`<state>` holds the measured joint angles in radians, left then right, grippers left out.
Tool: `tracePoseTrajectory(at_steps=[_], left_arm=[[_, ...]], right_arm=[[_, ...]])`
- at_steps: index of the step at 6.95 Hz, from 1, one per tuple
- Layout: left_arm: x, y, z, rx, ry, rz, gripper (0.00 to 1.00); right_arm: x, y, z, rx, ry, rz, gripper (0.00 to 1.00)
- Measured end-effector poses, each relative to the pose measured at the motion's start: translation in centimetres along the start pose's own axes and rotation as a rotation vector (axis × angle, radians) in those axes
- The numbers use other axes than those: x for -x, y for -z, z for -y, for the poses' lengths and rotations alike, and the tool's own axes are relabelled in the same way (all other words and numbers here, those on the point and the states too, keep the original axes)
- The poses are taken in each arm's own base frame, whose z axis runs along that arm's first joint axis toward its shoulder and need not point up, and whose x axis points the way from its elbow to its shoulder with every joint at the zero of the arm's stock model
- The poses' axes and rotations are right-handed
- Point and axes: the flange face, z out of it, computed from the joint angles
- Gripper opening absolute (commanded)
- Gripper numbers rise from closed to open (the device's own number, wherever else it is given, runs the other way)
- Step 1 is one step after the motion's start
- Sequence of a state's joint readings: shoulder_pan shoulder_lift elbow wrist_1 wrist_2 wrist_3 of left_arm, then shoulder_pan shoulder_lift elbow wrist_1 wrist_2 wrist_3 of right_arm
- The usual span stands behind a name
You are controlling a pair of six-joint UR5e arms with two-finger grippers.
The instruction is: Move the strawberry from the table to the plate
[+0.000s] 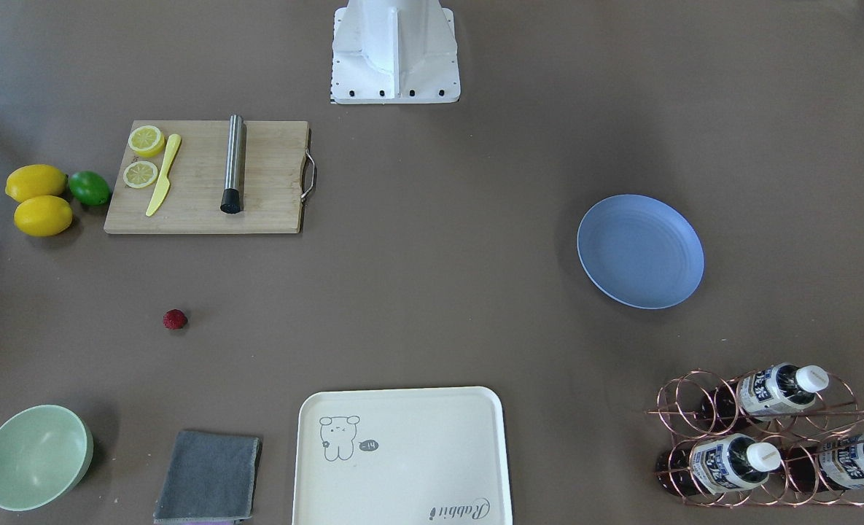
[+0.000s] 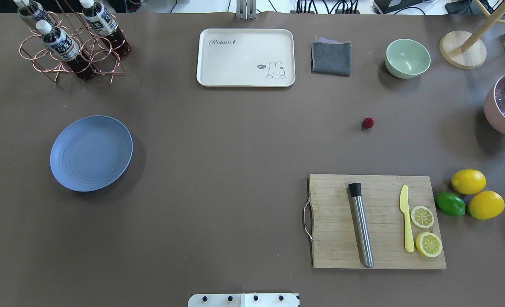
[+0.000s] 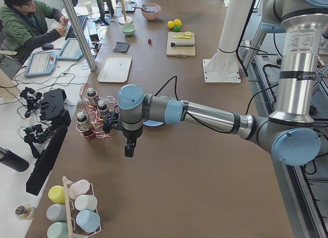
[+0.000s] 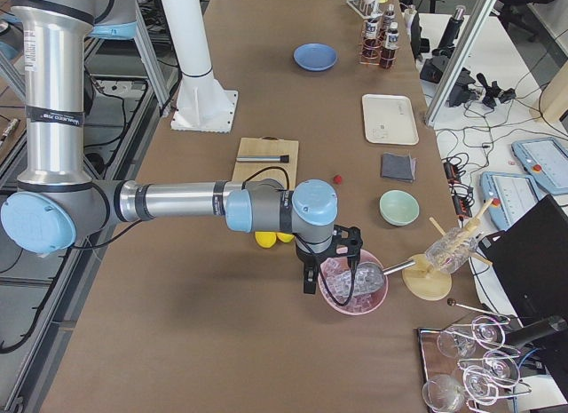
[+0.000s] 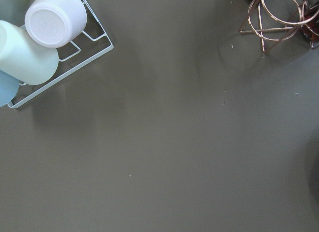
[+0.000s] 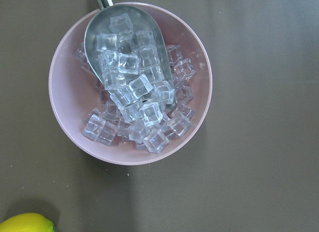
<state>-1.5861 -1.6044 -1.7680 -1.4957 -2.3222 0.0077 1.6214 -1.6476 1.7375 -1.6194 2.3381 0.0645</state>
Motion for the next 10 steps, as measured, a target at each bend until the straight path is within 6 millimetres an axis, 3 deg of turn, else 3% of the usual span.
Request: tracePoseTrajectory(at_steps=[2,7,10], left_arm=[[0.0,0.7,-0.4,-0.013,0.001,-0.001,0.98],[2.2,2.5,-1.3,-0.046,0.046,0.014,0.98],[2.0,2.8,-1.0,-0.051,0.045,0.014,0.98]], right_arm=[[0.6,0.6,-0.2,-0.011,0.012,0.004,1.00],[2.3,2.2,0.0,-0.042,0.044,0.019,1.00],[1.9,1.7,-0.7,-0.029,0.031,0.035,1.00]])
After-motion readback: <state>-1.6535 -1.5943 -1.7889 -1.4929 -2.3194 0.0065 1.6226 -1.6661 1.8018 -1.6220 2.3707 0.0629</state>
